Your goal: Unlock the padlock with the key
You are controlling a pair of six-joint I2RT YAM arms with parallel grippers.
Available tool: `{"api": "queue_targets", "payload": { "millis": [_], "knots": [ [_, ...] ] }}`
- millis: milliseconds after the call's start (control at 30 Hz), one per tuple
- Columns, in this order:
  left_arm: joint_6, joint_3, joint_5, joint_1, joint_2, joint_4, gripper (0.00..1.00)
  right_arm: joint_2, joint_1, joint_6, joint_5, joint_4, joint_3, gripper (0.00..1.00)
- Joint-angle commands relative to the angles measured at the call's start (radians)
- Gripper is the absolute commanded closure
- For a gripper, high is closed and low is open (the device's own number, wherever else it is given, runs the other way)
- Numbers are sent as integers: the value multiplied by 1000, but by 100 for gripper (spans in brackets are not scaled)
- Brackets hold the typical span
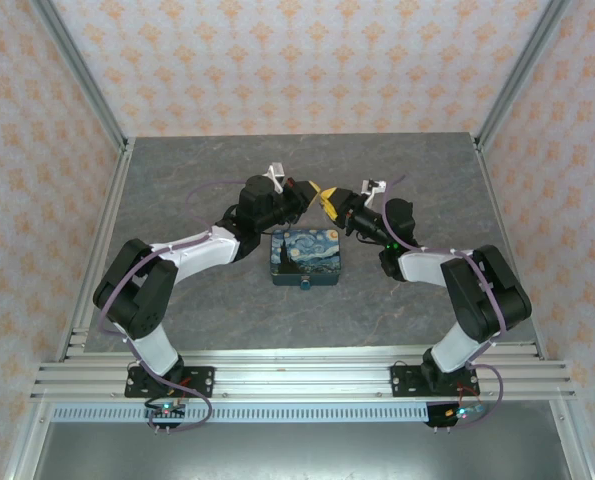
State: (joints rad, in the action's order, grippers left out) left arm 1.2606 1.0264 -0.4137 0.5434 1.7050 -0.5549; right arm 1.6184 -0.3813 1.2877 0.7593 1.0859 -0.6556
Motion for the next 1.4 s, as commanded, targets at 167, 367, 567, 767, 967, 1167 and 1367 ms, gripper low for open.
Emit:
{"api": "queue_targets", "payload": {
  "millis": [167,367,567,767,967,1167,1367],
  "knots": [
    [10,-15,26,4,-13,-56,100,3,-5,-1,-1,58,10,83],
    [8,-19,27,5,-17,-56,100,8,-4,-1,-6,57,9,90],
    [8,-27,28,4,-23,-60,100,9,-3,-6,-19,52,16,99],
    [13,-50,34,6,-33,-71,100,16,-3,-4,-33,57,14,100],
    [22,-84,50,10,-50,-88,100,14,0,1,-57,55,14,100],
    [20,-91,52,16,-55,-85,100,19,0,6,-64,60,14,100],
    [-21,-56,43,10,-72,1,83,5,2,-3,-50,54,25,100]
  ]
}}
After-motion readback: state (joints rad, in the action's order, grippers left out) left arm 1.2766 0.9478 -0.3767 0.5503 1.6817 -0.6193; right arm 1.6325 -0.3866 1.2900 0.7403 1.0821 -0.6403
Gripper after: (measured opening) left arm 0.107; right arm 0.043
